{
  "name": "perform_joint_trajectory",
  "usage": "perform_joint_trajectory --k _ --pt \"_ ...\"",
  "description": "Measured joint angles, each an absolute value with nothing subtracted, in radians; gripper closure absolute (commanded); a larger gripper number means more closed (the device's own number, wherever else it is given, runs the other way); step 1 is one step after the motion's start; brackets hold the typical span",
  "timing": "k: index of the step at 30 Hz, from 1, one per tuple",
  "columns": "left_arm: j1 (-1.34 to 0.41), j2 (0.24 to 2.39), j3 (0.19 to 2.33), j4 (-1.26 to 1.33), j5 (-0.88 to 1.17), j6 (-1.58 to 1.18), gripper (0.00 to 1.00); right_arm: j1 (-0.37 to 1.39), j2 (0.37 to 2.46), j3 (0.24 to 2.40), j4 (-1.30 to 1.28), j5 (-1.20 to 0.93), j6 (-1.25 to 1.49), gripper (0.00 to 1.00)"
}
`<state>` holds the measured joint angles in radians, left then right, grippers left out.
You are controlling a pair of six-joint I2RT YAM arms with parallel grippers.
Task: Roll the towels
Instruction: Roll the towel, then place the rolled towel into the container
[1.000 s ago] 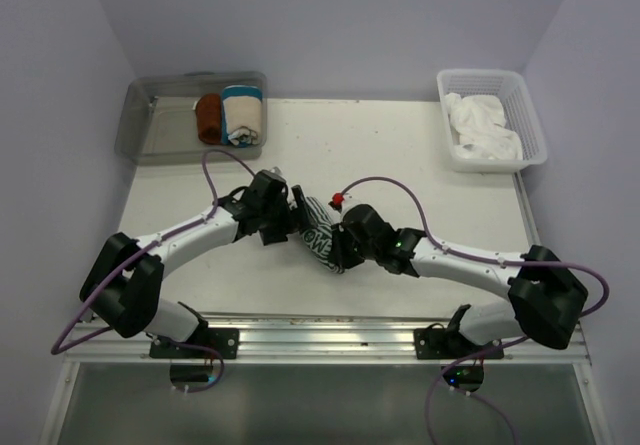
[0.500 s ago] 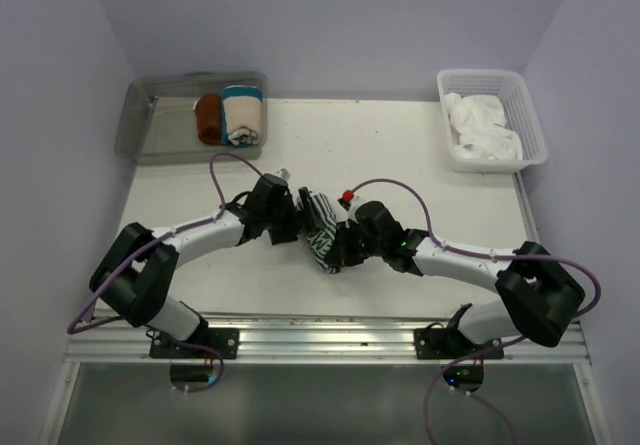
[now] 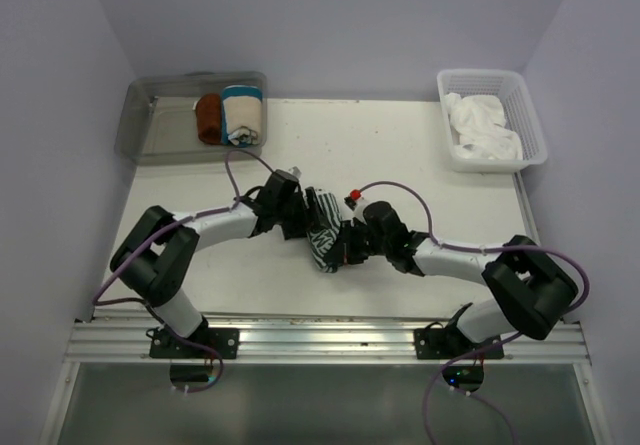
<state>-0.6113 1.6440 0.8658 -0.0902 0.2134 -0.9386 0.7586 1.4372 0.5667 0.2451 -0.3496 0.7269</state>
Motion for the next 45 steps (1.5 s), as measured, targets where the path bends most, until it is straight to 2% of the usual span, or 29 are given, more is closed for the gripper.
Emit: perform_joint_trajectory --k 1,2,3,4,5,6,7,8,9,11,13,15,18,24,28,36,45 --pt "-0.615 1.654 0.87 -0.086 0.215 -0.94 0.35 0.758 1.44 0.566 0.25 -0.352 0.728 1.0" --pt "-0.618 1.662 0.873 -0.08 0.217 -0.942 0.45 0.758 1.444 0.566 0.255 -0.354 0.73 1.0" --pt "-0.622 1.673 0.876 -0.072 0.221 -0.946 0.49 0.758 1.449 0.566 0.26 -0.357 0.732 1.0" --pt "-0.624 1.685 0.88 -0.064 0.227 -0.947 0.58 0.758 1.456 0.566 0.266 -0.358 0.733 1.0" --pt "-0.625 1.694 0.883 -0.059 0.232 -0.949 0.61 0.758 1.462 0.566 0.271 -0.36 0.735 1.0" --pt "-0.625 1.7 0.888 -0.055 0.236 -0.952 0.63 0.758 1.467 0.566 0.277 -0.361 0.736 0.95" --pt "-0.626 1.708 0.895 -0.054 0.24 -0.95 0.7 0.758 1.47 0.566 0.279 -0.361 0.738 0.89" --pt "-0.627 1.712 0.9 -0.055 0.241 -0.95 0.73 0.758 1.47 0.566 0.28 -0.36 0.741 0.81" --pt "-0.63 1.716 0.909 -0.064 0.238 -0.949 0.75 0.757 1.47 0.566 0.28 -0.36 0.741 0.59" --pt "-0.635 1.729 0.944 -0.105 0.22 -0.945 0.77 0.757 1.468 0.566 0.268 -0.358 0.738 0.4" --pt "-0.642 1.745 0.991 -0.161 0.194 -0.938 0.79 0.761 1.449 0.566 0.23 -0.345 0.725 0.24" --pt "-0.649 1.752 1.028 -0.21 0.16 -0.927 0.81 0.76 1.408 0.567 0.175 -0.311 0.704 0.19" --pt "-0.654 1.752 1.076 -0.297 0.1 -0.892 0.86 0.759 1.303 0.586 0.034 -0.217 0.669 0.17" --pt "-0.643 1.753 1.213 -0.504 -0.034 -0.75 0.86 0.758 1.076 0.64 -0.159 -0.052 0.604 0.13" --pt "-0.624 1.762 1.318 -0.618 -0.114 -0.641 0.89 0.758 1.001 0.662 -0.236 0.038 0.574 0.11" --pt "-0.542 1.773 1.516 -0.803 -0.189 -0.45 0.87 0.758 1.126 0.782 -0.351 0.162 0.588 0.12" --pt "-0.388 1.771 1.76 -0.926 -0.234 -0.299 0.85 0.758 1.346 0.998 -0.348 0.155 0.602 0.12"
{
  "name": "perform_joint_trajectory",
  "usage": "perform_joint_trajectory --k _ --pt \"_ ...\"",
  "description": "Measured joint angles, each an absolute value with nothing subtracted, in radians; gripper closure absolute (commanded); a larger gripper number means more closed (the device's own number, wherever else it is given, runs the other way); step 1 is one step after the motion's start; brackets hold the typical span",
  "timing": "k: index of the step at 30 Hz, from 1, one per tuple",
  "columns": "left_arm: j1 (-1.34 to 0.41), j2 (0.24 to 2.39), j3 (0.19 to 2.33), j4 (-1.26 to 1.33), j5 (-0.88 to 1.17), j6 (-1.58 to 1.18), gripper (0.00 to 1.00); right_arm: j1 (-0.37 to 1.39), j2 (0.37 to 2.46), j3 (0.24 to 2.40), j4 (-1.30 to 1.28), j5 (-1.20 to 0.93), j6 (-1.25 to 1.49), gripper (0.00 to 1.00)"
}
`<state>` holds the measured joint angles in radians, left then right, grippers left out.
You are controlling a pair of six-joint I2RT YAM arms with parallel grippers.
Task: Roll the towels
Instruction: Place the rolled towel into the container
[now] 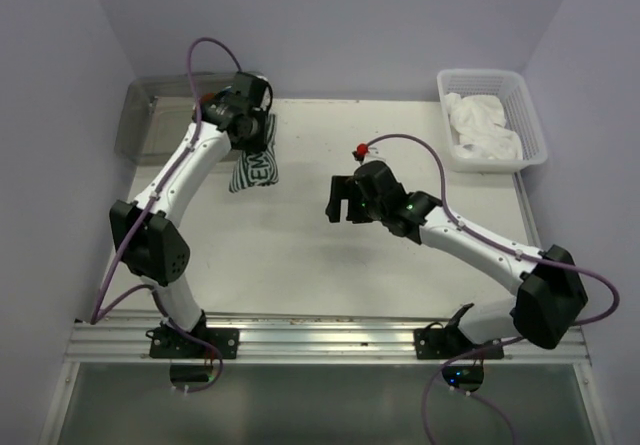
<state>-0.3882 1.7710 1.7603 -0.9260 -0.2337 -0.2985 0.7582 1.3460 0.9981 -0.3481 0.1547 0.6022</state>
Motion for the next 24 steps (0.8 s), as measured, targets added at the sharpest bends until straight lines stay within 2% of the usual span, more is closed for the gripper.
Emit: perform_joint_trajectory --k 9,16,24 --pt "-0.183 1.784 1.92 -0.997 -0.219 -0.267 0.83 0.75 1.727 1.384 -0.322 0.086 0.623 0.16" --pt "-0.074 1.87 2.113 -1.008 -0.208 -0.266 0.84 0.732 2.078 1.824 -0.299 0.031 0.693 0.21" --pt "0.01 1.937 2.175 -0.997 -0.152 -0.266 0.84 0.731 2.464 2.316 -0.303 0.039 0.759 0.25"
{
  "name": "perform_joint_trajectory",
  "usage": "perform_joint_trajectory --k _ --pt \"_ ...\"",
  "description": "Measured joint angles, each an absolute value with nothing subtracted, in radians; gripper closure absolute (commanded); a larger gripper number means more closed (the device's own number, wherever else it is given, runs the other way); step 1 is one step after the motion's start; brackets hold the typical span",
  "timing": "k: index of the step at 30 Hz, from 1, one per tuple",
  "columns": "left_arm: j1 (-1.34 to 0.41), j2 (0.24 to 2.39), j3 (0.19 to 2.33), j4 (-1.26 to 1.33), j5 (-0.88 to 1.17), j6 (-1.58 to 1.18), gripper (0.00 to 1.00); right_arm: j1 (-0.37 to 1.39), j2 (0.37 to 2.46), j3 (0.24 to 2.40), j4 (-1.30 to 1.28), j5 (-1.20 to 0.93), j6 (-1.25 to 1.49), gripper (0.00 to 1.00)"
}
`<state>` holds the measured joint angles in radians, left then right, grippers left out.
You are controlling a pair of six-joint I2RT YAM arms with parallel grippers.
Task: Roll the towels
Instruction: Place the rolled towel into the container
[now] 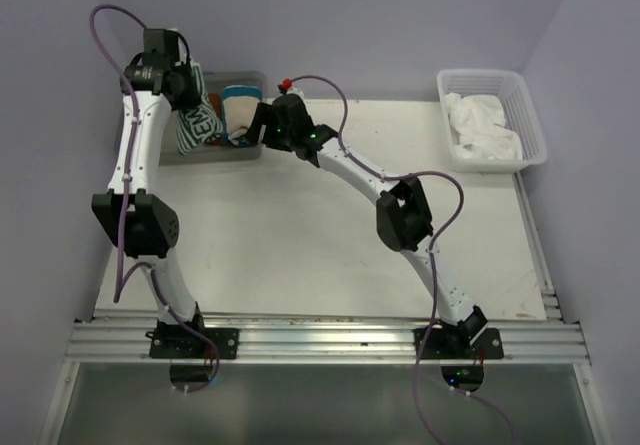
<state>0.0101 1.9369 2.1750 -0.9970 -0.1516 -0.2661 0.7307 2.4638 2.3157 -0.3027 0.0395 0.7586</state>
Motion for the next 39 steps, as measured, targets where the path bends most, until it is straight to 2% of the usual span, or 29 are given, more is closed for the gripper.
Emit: perform_joint_trajectory --k 5,8,15,23,26,27,30,32,39 --pt "0.034 1.969 2.177 -0.988 -0.118 -0.266 0.84 0.728 2.577 2.395 -0.302 0.065 0.786 0.27" --pt "0.046 1.971 2.166 -0.976 -0.104 -0.266 0.84 0.72 2.603 2.395 -0.3 0.07 0.794 0.32" --pt "0.058 1.971 2.147 -0.945 -0.082 -0.266 0.84 0.704 2.629 2.411 -0.273 0.064 0.818 0.52" --pt "0.058 1.971 2.147 -0.942 -0.068 -0.266 0.84 0.674 2.665 2.429 -0.226 0.016 0.866 0.55" --pt "0.058 1.971 2.147 -0.944 -0.066 -0.269 0.84 0.672 2.68 2.452 -0.218 0.002 0.876 0.71" --pt "0.058 1.971 2.147 -0.944 -0.066 -0.269 0.85 0.673 2.683 2.456 -0.216 -0.001 0.881 0.8" --pt "0.058 1.972 2.147 -0.945 -0.067 -0.269 0.84 0.673 2.682 2.457 -0.205 -0.01 0.895 0.94" --pt "0.058 1.972 2.148 -0.948 -0.067 -0.269 0.84 0.673 2.682 2.45 -0.197 -0.014 0.917 1.0" --pt "0.058 1.972 2.149 -0.957 -0.085 -0.269 0.87 0.667 2.62 2.323 -0.13 -0.02 0.956 1.0"
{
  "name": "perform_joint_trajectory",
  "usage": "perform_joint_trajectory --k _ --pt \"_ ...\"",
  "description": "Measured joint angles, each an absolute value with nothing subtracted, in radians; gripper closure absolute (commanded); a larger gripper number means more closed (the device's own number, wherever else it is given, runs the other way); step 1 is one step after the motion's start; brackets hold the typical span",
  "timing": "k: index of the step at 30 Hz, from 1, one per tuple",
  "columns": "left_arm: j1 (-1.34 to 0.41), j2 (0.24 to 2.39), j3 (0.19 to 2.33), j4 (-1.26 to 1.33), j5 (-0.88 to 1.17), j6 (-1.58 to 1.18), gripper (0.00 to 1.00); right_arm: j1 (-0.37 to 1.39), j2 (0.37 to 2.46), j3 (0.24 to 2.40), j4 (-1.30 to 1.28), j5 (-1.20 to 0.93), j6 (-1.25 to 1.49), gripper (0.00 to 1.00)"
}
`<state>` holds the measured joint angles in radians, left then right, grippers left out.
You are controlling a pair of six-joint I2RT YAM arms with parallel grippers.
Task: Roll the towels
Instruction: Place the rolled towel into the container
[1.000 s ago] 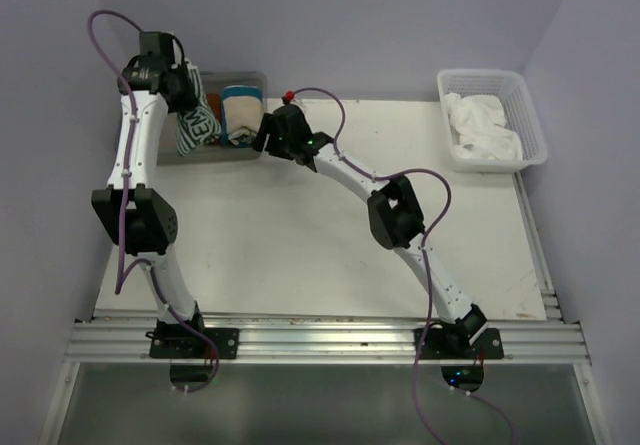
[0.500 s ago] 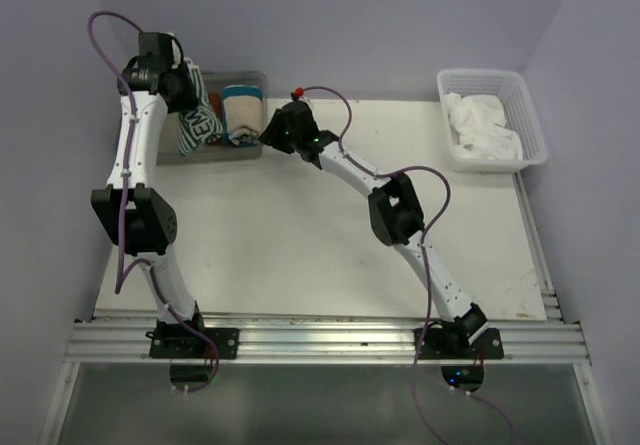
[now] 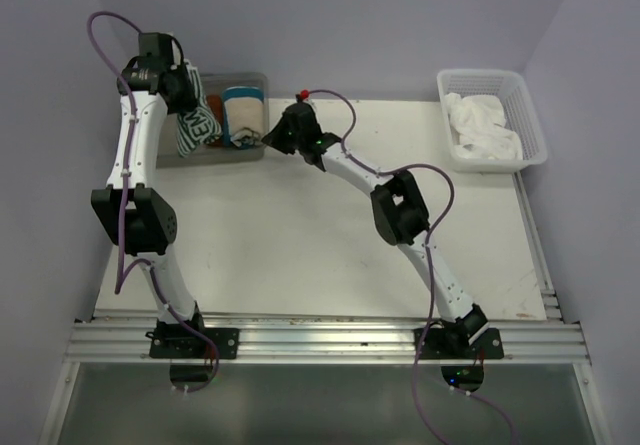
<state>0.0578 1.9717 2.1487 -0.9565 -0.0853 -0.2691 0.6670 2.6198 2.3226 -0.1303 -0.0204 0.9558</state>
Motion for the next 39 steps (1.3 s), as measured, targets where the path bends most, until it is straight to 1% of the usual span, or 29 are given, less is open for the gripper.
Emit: perform_joint_trajectory --k 20,32,39 --pt "0.058 1.979 2.095 -0.954 -0.105 -0.238 0.89 0.654 2.271 1.785 -0.079 -0.098 0.92 1.0" --pt "0.058 2.096 2.056 -0.941 -0.078 -0.148 0.88 0.654 2.201 1.666 -0.036 -0.108 0.891 1.0" --pt "0.078 2.239 2.147 -0.949 -0.062 -0.13 0.87 0.653 2.185 1.641 -0.035 -0.118 0.878 1.0"
